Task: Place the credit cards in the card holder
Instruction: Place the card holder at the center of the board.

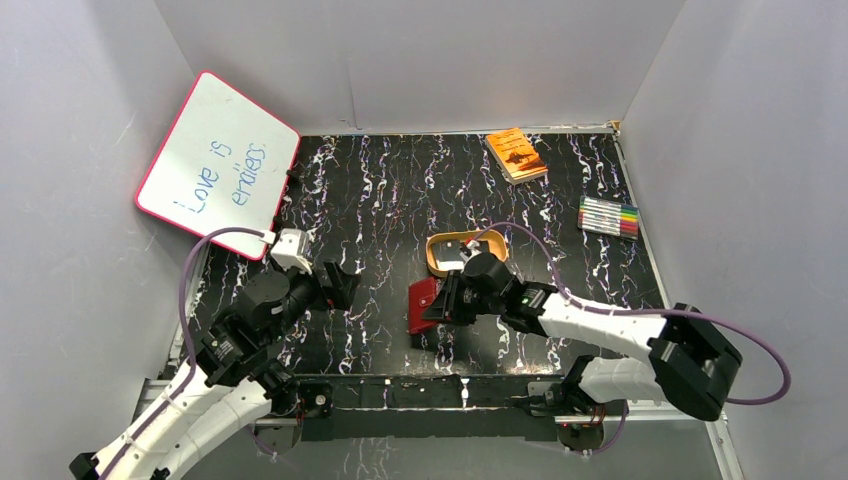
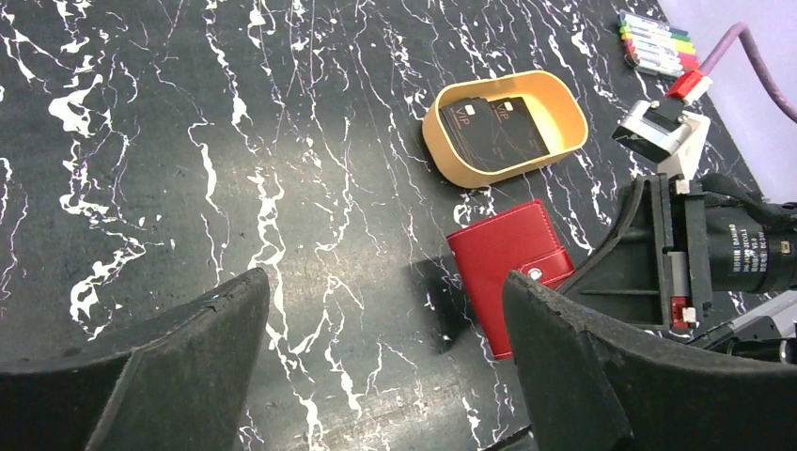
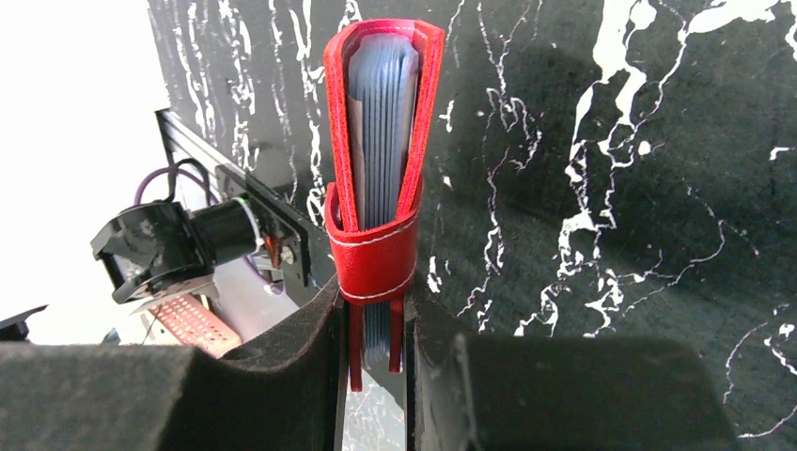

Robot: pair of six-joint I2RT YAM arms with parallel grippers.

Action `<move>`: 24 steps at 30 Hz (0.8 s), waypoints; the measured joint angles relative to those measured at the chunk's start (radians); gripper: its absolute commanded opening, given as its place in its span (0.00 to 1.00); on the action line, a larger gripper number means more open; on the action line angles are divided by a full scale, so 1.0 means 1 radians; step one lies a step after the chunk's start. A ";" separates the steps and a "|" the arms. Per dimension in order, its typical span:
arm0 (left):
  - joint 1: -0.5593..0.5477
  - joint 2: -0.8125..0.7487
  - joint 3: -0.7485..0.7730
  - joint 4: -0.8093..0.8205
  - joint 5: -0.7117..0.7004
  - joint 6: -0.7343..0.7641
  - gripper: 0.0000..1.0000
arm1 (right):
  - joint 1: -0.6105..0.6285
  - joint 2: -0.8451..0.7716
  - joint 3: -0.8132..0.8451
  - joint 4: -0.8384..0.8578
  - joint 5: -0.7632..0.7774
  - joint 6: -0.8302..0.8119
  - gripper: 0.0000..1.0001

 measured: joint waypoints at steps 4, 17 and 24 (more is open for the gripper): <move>0.000 0.030 0.000 0.006 0.001 0.016 0.89 | 0.000 0.072 0.036 0.000 0.003 -0.011 0.00; 0.000 0.021 0.000 0.007 -0.049 0.019 0.89 | -0.097 0.350 0.326 0.011 0.041 -0.116 0.00; 0.000 0.005 0.000 0.003 -0.069 0.019 0.89 | -0.130 0.232 0.269 -0.066 -0.050 -0.180 0.00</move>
